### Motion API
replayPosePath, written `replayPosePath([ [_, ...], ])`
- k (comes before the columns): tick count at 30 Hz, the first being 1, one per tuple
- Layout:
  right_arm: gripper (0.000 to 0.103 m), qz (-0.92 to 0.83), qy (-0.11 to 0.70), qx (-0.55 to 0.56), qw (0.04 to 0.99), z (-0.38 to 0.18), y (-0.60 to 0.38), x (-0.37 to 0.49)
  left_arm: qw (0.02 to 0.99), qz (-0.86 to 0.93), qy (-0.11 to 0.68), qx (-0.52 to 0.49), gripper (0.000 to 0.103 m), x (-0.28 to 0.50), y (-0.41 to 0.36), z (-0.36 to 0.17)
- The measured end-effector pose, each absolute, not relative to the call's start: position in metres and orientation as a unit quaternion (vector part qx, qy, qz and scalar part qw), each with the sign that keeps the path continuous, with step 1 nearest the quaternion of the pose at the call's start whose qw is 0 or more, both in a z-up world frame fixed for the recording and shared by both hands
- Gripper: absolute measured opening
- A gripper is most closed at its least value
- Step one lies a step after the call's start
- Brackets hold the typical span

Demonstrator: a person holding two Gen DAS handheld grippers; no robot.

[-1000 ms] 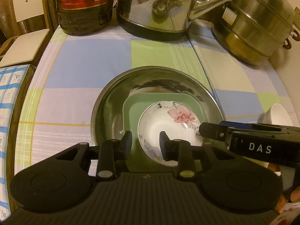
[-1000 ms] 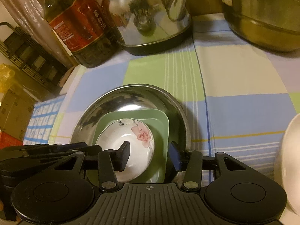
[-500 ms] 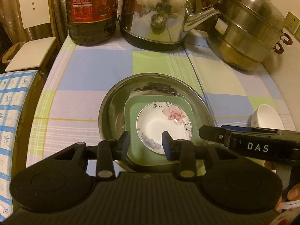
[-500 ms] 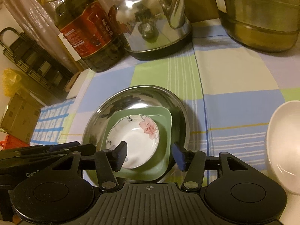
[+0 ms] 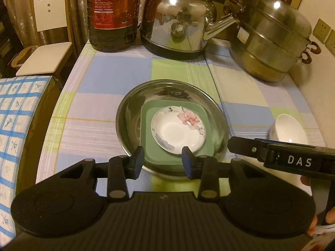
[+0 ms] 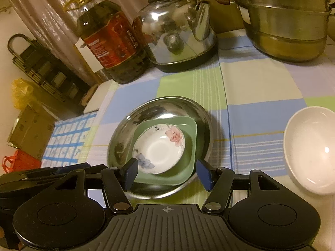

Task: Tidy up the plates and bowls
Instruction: 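Pull the open right gripper back and up from the steel plate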

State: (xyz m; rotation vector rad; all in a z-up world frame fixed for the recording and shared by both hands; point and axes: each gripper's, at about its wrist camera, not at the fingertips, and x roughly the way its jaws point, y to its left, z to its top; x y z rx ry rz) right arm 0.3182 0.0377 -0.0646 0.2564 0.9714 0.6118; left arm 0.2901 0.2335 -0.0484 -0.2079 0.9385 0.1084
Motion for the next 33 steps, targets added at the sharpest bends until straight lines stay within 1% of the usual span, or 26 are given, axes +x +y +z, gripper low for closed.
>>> replayPosePath([
  [2,0.063,0.294,0.456,0.122,0.831,-0.06,0.032,0.312,0.887,0.056,0.447,-0.097,0.036,0.282,0.228,-0.044],
  [6,0.072,0.305,0.45,0.124,0.83,-0.052,0.016,0.296,0.889,0.061,0.442,-0.1,0.036,0.265,0.216,-0.038],
  [8,0.075,0.314,0.446,0.124,0.829,-0.048,0.007,0.287,0.89,0.064,0.439,-0.101,0.036,0.255,0.21,-0.035],
  [11,0.076,0.324,0.441,0.125,0.828,-0.043,-0.008,0.272,0.89,0.07,0.438,-0.102,0.037,0.24,0.199,-0.032],
  [17,0.083,0.329,0.441,0.131,0.825,-0.043,-0.044,0.244,0.889,0.08,0.439,-0.104,0.038,0.212,0.175,-0.032],
  [33,0.086,0.296,0.43,0.15,0.839,-0.039,-0.146,0.18,0.891,0.096,0.434,-0.088,0.039,0.144,0.119,-0.03],
])
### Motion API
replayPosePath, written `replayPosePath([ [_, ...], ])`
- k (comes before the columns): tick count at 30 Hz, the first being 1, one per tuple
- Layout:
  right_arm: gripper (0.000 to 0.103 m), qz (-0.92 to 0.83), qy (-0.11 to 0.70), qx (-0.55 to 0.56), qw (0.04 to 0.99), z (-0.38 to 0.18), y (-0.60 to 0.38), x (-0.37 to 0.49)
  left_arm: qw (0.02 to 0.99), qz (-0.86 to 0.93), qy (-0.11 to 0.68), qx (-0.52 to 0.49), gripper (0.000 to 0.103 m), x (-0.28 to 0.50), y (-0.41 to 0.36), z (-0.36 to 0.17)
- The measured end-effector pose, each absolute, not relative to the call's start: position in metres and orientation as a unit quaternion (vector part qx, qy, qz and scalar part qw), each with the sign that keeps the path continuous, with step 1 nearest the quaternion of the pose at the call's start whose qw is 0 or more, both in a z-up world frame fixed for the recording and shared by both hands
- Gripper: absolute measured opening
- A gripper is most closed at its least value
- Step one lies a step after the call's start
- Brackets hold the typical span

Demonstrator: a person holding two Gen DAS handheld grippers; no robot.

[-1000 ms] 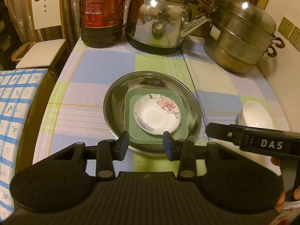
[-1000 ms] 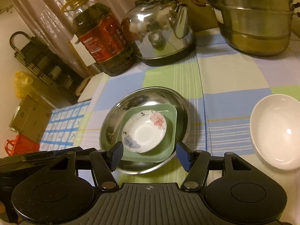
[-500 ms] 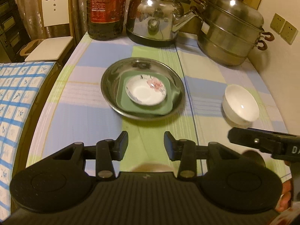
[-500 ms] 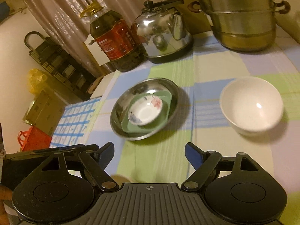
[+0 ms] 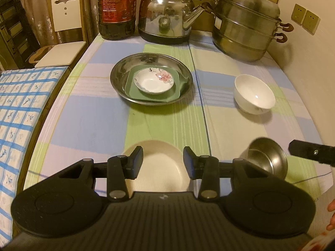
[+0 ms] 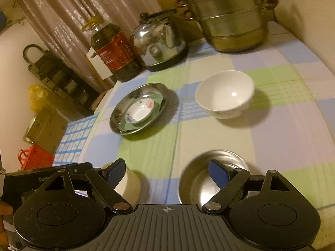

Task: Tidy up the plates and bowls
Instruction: 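Pull the open right gripper back and up from the steel plate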

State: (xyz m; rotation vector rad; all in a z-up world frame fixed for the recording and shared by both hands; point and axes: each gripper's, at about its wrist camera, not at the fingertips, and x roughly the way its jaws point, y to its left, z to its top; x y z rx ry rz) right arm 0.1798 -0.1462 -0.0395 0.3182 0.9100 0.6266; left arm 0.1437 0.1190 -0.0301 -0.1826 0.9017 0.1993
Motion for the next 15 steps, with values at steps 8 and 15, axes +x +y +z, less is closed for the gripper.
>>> replayPosePath([
  [8,0.086,0.289,0.422,0.154,0.845,-0.037,-0.178,0.151,0.893,0.105,0.429,-0.083,0.039,0.107,0.1,-0.024],
  [15,0.086,0.283,0.423,0.135,0.85,-0.038,-0.195,0.123,0.896,0.11,0.422,-0.082,0.039,0.073,0.082,-0.022],
])
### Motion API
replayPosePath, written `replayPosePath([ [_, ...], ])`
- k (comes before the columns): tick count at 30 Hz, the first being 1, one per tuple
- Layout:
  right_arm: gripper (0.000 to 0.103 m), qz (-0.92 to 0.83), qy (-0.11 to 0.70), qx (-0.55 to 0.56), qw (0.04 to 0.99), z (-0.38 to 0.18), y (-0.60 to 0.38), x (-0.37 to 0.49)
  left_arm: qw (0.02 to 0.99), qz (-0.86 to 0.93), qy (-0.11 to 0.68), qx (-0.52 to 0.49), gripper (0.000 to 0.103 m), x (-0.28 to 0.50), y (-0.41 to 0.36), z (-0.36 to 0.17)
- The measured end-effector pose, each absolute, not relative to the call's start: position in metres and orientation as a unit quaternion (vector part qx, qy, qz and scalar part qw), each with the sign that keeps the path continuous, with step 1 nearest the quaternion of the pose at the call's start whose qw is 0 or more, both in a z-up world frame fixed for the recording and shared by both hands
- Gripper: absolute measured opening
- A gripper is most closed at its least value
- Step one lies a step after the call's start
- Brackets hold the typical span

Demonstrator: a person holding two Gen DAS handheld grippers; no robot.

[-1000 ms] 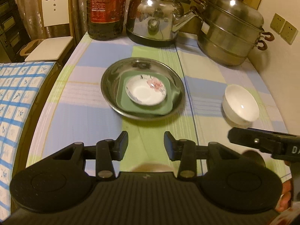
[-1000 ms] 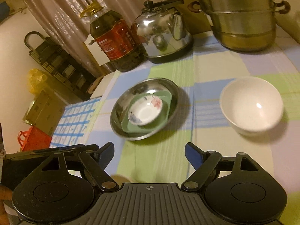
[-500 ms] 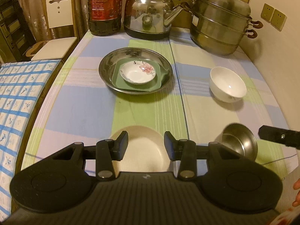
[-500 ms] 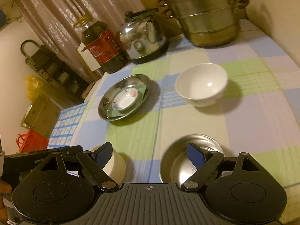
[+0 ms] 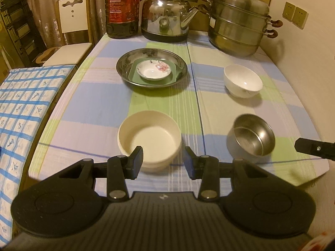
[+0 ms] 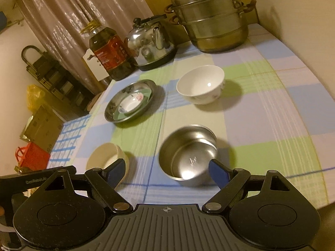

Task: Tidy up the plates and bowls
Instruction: 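Pull the open right gripper back and up from the steel plate, then reach the right gripper to the cream plastic bowl and close on its rim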

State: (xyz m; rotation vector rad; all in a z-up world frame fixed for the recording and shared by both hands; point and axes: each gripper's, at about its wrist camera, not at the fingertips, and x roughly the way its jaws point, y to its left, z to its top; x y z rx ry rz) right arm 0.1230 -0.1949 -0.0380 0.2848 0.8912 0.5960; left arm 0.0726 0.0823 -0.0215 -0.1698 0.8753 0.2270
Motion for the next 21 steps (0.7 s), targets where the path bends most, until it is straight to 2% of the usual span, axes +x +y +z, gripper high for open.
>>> replayPosePath([
  [21,0.086,0.291,0.435,0.09,0.847,-0.043,-0.203,0.076,0.894,0.114,0.427,-0.072,0.039,0.005,0.045,-0.024],
])
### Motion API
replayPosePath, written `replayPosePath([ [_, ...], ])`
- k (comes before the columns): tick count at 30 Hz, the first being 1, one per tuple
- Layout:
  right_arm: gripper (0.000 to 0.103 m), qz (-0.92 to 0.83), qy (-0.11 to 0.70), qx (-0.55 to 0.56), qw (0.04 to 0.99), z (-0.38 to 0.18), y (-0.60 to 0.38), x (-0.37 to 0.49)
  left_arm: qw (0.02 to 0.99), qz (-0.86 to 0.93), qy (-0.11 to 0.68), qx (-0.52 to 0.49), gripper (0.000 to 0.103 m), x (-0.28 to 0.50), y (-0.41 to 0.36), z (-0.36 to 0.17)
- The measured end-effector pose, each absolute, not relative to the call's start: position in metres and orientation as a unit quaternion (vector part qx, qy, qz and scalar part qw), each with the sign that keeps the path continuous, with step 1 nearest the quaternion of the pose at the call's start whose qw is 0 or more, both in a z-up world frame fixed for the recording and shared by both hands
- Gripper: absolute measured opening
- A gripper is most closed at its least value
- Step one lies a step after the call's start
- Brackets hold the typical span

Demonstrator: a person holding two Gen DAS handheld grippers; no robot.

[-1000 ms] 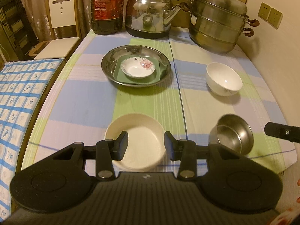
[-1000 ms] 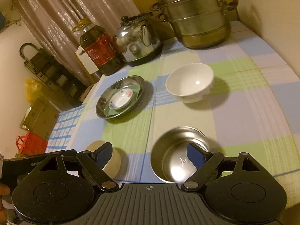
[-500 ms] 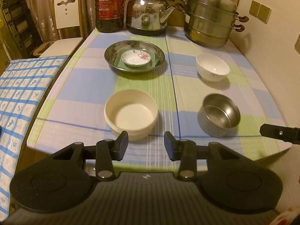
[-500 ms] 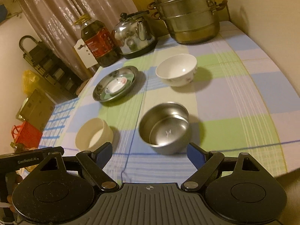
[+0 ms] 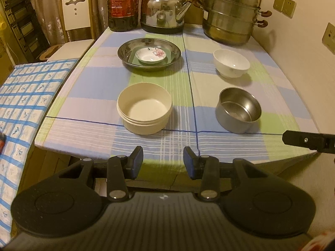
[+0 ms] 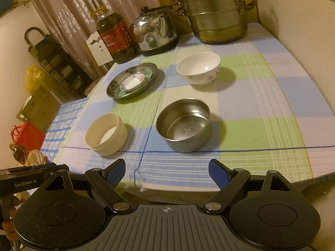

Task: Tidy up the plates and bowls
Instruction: 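Reach the right gripper to the cream plastic bowl and close on its rim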

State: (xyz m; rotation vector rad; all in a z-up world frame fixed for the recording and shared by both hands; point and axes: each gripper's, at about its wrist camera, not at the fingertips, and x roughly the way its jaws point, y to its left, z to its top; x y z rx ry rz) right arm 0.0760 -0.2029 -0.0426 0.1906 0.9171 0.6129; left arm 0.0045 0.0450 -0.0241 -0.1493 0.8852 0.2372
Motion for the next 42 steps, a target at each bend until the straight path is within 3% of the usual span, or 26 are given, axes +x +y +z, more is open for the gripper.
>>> replayPosePath([
  [35,0.086,0.319,0.489,0.025,0.812,-0.069,-0.051,0.11,0.868,0.069,0.481,-0.106,0.038,0.053,0.15,-0.058],
  [37,0.082,0.321,0.491,0.027,0.809,-0.072,-0.044,0.114,0.869,0.061,0.48,-0.101,0.038,0.061,0.155,-0.059],
  [39,0.072,0.316,0.495,0.03,0.809,-0.075,-0.036,0.119,0.87,0.054,0.481,-0.096,0.038,0.07,0.159,-0.061],
  [42,0.068,0.311,0.498,0.036,0.809,-0.079,-0.027,0.126,0.871,0.043,0.481,-0.091,0.038,0.084,0.166,-0.065],
])
